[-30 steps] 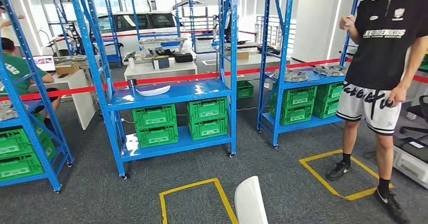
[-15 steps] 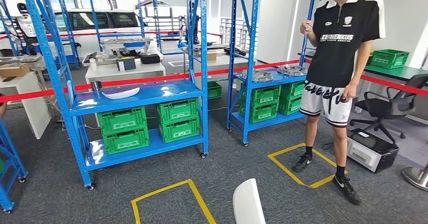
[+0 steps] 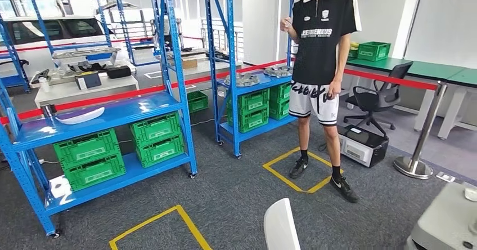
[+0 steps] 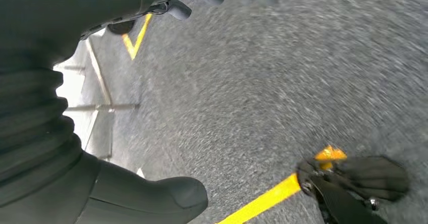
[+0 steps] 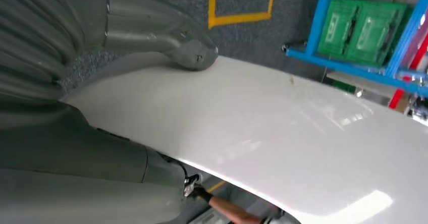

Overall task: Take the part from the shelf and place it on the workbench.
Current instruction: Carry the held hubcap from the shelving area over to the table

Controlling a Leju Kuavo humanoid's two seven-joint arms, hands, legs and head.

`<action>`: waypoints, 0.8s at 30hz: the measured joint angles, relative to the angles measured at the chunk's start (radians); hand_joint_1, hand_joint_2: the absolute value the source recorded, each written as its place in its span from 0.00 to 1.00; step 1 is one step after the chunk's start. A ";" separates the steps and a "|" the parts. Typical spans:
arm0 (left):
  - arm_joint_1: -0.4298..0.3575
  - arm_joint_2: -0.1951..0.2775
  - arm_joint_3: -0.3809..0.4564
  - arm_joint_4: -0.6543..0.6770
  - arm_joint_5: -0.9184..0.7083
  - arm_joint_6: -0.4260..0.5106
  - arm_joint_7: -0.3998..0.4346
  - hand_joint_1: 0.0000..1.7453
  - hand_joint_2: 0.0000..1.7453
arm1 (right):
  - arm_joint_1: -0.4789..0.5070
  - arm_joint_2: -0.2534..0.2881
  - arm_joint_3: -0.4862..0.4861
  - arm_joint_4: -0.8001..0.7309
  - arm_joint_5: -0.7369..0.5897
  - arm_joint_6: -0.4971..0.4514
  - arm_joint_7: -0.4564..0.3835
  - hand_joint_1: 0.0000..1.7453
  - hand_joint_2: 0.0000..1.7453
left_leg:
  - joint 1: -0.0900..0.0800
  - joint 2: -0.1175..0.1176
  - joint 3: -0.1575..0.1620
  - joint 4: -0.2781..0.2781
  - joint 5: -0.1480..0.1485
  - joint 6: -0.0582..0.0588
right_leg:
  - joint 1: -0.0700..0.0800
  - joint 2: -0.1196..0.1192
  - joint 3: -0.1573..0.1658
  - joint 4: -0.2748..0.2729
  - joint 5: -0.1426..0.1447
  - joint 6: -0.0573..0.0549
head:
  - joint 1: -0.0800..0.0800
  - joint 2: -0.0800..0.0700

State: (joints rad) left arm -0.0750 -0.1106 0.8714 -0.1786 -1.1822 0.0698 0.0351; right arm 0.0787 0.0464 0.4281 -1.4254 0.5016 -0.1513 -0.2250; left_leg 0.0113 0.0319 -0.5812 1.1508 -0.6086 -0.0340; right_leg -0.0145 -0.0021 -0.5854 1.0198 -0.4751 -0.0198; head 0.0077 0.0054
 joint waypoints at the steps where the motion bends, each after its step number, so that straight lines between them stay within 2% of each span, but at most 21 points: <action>1: 0.001 -0.001 0.000 0.000 -0.001 -0.001 0.000 0.00 1.00 | 0.001 0.000 -0.001 -0.001 0.001 0.000 0.001 1.00 1.00 | 0.000 -0.017 -0.030 0.069 -0.032 -0.001 | 0.000 0.012 -0.001 0.000 0.001 -0.002 | 0.000 0.000; 2: 0.002 -0.001 0.000 0.000 -0.001 -0.002 0.000 0.00 1.00 | 0.003 0.001 -0.001 -0.002 0.001 0.001 0.002 1.00 1.00 | 0.001 -0.025 -0.056 0.124 -0.050 -0.001 | 0.001 0.026 -0.001 0.001 0.001 -0.003 | 0.000 0.000; 3: 0.003 -0.001 0.000 0.000 -0.002 -0.002 -0.001 0.00 1.00 | 0.005 0.001 -0.001 -0.002 0.001 0.001 0.003 1.00 1.00 | 0.000 -0.028 -0.069 0.148 -0.048 -0.001 | 0.001 0.040 -0.001 0.001 0.001 -0.003 | 0.000 0.000; 4: 0.003 -0.001 0.000 0.000 -0.003 -0.004 -0.002 0.00 1.00 | 0.007 0.001 -0.002 -0.002 0.002 0.001 0.004 1.00 1.00 | 0.000 -0.031 -0.063 0.132 -0.025 0.002 | 0.002 0.054 -0.001 0.002 0.002 -0.003 | 0.000 0.000; 5: 0.003 -0.001 0.000 0.000 -0.004 -0.005 -0.002 0.00 1.00 | 0.008 0.001 -0.002 -0.003 0.002 0.001 0.004 1.00 1.00 | 0.001 -0.040 -0.042 0.079 0.012 0.005 | 0.001 0.069 0.000 0.003 0.002 -0.002 | 0.000 0.000; 7: 0.002 0.000 0.000 0.000 -0.006 -0.007 -0.003 0.00 1.00 | 0.008 0.001 -0.003 -0.006 0.004 0.001 0.004 1.00 1.00 | 0.002 -0.085 0.014 -0.057 0.075 0.015 | 0.000 0.094 -0.002 0.007 0.003 0.004 | 0.000 0.000; 8: 0.001 0.000 0.000 0.000 -0.007 -0.007 -0.003 0.00 1.00 | 0.007 0.002 -0.003 -0.008 0.004 0.001 0.004 1.00 1.00 | 0.002 -0.104 0.032 -0.101 0.088 0.019 | 0.000 0.106 -0.006 0.008 0.004 0.010 | 0.000 0.000; 9: 0.000 0.000 0.000 0.000 -0.009 -0.008 -0.003 0.00 1.00 | 0.008 0.002 -0.004 -0.009 0.004 0.001 0.004 1.00 1.00 | 0.001 -0.114 0.040 -0.121 0.089 0.022 | -0.002 0.117 -0.010 0.008 0.006 0.016 | 0.000 0.000; 11: -0.002 -0.002 0.000 0.000 -0.012 -0.008 -0.002 0.00 1.00 | 0.010 0.002 -0.005 -0.011 0.004 0.001 0.004 1.00 1.00 | 0.000 -0.098 0.044 -0.127 0.090 0.032 | -0.004 0.140 -0.018 0.004 0.015 0.033 | 0.000 0.000; 12: -0.003 -0.003 -0.001 0.000 -0.013 -0.008 -0.002 0.00 1.00 | 0.012 0.001 -0.006 -0.012 0.005 0.001 0.004 1.00 1.00 | 0.001 -0.085 0.047 -0.131 0.095 0.038 | -0.003 0.135 -0.022 0.006 0.015 0.039 | 0.000 0.000; 14: -0.005 -0.005 -0.001 -0.001 -0.015 -0.009 -0.003 0.00 1.00 | 0.011 0.001 -0.007 -0.013 0.007 0.001 0.004 1.00 1.00 | 0.006 -0.057 0.049 -0.141 0.102 0.050 | 0.001 0.085 -0.048 0.054 -0.015 0.047 | 0.002 0.000; 15: -0.005 -0.005 -0.001 -0.002 -0.016 -0.011 -0.003 0.00 1.00 | 0.010 0.001 -0.008 -0.014 0.008 0.001 0.004 1.00 1.00 | 0.004 -0.042 0.049 -0.142 0.103 0.054 | 0.003 0.051 -0.073 0.107 -0.044 0.049 | 0.003 0.000; 16: -0.005 -0.005 -0.002 -0.002 -0.018 -0.014 -0.003 0.00 1.00 | 0.009 0.001 -0.008 -0.014 0.009 0.002 0.004 1.00 1.00 | 0.003 -0.027 0.048 -0.142 0.102 0.057 | 0.003 0.029 -0.105 0.172 -0.075 0.052 | 0.003 0.000; 17: -0.006 -0.005 -0.002 -0.002 -0.021 -0.017 -0.002 0.00 1.00 | 0.010 0.001 -0.008 -0.014 0.010 0.001 0.004 1.00 1.00 | 0.002 -0.011 0.047 -0.140 0.101 0.058 | 0.002 0.019 -0.132 0.231 -0.098 0.054 | 0.003 0.000; 18: -0.006 -0.005 -0.003 -0.002 -0.022 -0.019 -0.001 0.00 1.00 | 0.014 0.001 -0.008 -0.014 0.010 0.001 0.005 1.00 1.00 | 0.001 0.004 0.046 -0.139 0.100 0.058 | 0.000 0.014 -0.147 0.266 -0.106 0.056 | 0.003 0.000; 19: -0.007 -0.006 -0.003 -0.002 -0.023 -0.021 0.000 0.00 1.00 | 0.018 0.001 -0.008 -0.016 0.012 0.001 0.006 1.00 1.00 | 0.001 0.019 0.046 -0.137 0.098 0.057 | -0.001 0.010 -0.143 0.263 -0.095 0.058 | 0.003 0.000; 20: -0.009 -0.006 -0.003 -0.002 -0.021 -0.022 0.000 0.00 1.00 | 0.022 0.002 -0.009 -0.017 0.013 0.002 0.006 1.00 1.00 | 0.002 0.032 0.046 -0.135 0.096 0.056 | -0.002 0.003 -0.116 0.218 -0.069 0.058 | 0.003 0.000; 22: -0.011 -0.007 -0.003 -0.002 -0.014 -0.019 -0.001 0.00 1.00 | 0.025 0.002 -0.010 -0.019 0.017 0.006 0.002 1.00 1.00 | -0.001 0.056 0.045 -0.129 0.089 0.047 | -0.001 -0.033 -0.041 0.084 -0.019 0.054 | 0.003 0.000; 23: -0.012 -0.006 -0.003 -0.003 -0.008 -0.016 -0.001 0.00 1.00 | 0.025 0.003 -0.010 -0.019 0.018 0.010 -0.004 1.00 1.00 | -0.003 0.066 0.045 -0.127 0.085 0.042 | 0.000 -0.048 -0.015 0.037 -0.007 0.049 | 0.003 0.000; 24: -0.012 -0.006 -0.002 -0.004 -0.002 -0.011 -0.001 0.00 1.00 | 0.025 0.004 -0.009 -0.017 0.018 0.012 -0.013 1.00 1.00 | -0.005 0.074 0.046 -0.126 0.082 0.035 | 0.002 -0.056 -0.004 0.014 -0.004 0.043 | 0.003 0.000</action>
State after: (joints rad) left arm -0.0869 -0.1162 0.8689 -0.1823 -1.1844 0.0591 0.0342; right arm 0.1034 0.0504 0.4189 -1.4426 0.5197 -0.1393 -0.2379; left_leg 0.0062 0.1060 -0.5356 1.0244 -0.5268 0.0012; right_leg -0.0123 -0.0582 -0.5896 1.0341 -0.4789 0.0230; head 0.0103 0.0053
